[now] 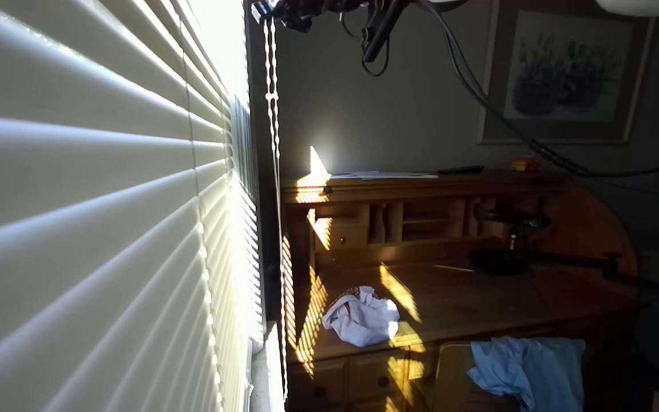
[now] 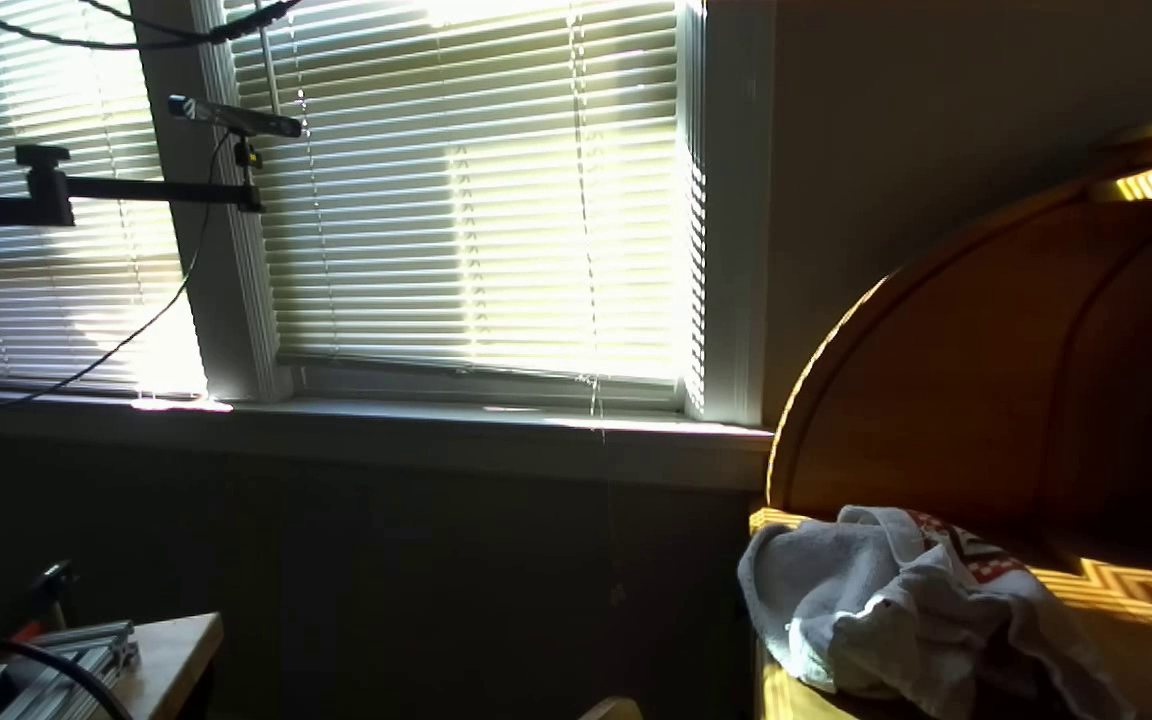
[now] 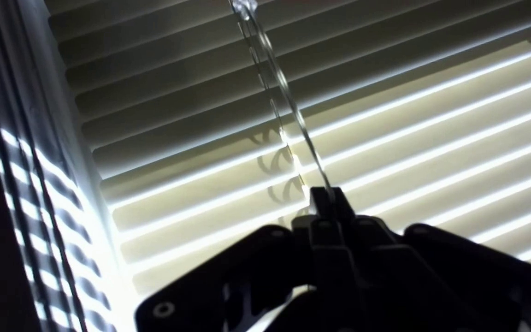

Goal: Close the curtain

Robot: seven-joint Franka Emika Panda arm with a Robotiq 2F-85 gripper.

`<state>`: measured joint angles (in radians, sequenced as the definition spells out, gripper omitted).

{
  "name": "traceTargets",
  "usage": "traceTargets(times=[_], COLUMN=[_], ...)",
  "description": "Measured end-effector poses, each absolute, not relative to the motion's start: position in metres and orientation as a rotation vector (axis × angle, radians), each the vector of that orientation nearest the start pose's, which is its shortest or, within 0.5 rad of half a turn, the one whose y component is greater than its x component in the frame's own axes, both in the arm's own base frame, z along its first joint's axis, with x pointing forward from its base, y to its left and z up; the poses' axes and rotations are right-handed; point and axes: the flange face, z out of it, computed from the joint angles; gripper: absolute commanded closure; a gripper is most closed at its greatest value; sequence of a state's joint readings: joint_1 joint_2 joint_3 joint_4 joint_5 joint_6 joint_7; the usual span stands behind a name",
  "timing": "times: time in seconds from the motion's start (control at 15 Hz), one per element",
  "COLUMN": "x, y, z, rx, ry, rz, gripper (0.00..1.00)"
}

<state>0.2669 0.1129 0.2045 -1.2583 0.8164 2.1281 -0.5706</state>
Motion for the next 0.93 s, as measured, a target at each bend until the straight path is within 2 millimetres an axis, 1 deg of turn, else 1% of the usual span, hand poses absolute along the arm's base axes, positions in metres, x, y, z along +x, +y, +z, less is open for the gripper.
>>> traceTargets(times=[0.07,0.13,0.2,0.47,0.6,0.8,0.87,0.93], x=[0.534,0.533,0.532,0.532,0.527,0.507,0.498,0.488], y=[0.299,0.301,0.302,0.311,0.317,0.325,0.326,0.327], z=[0.794,0.794,0.795,0.778,0.771,0.767,0.767,0.768], rx=[-1.973,-1.977,-1.984,-2.038,-2.076,-2.160,-2.200,-2.240], ry=[-0.930,-0.942,-0.952,-0.987,-0.985,-0.936,-0.898,-0.853], rz=[-0.929,-0.939,-0.948,-0.920,-0.889,-0.831,-0.809,-0.790], gripper=[0.73,0.72,0.68,0.39,0.25,0.05,0.01,0.00])
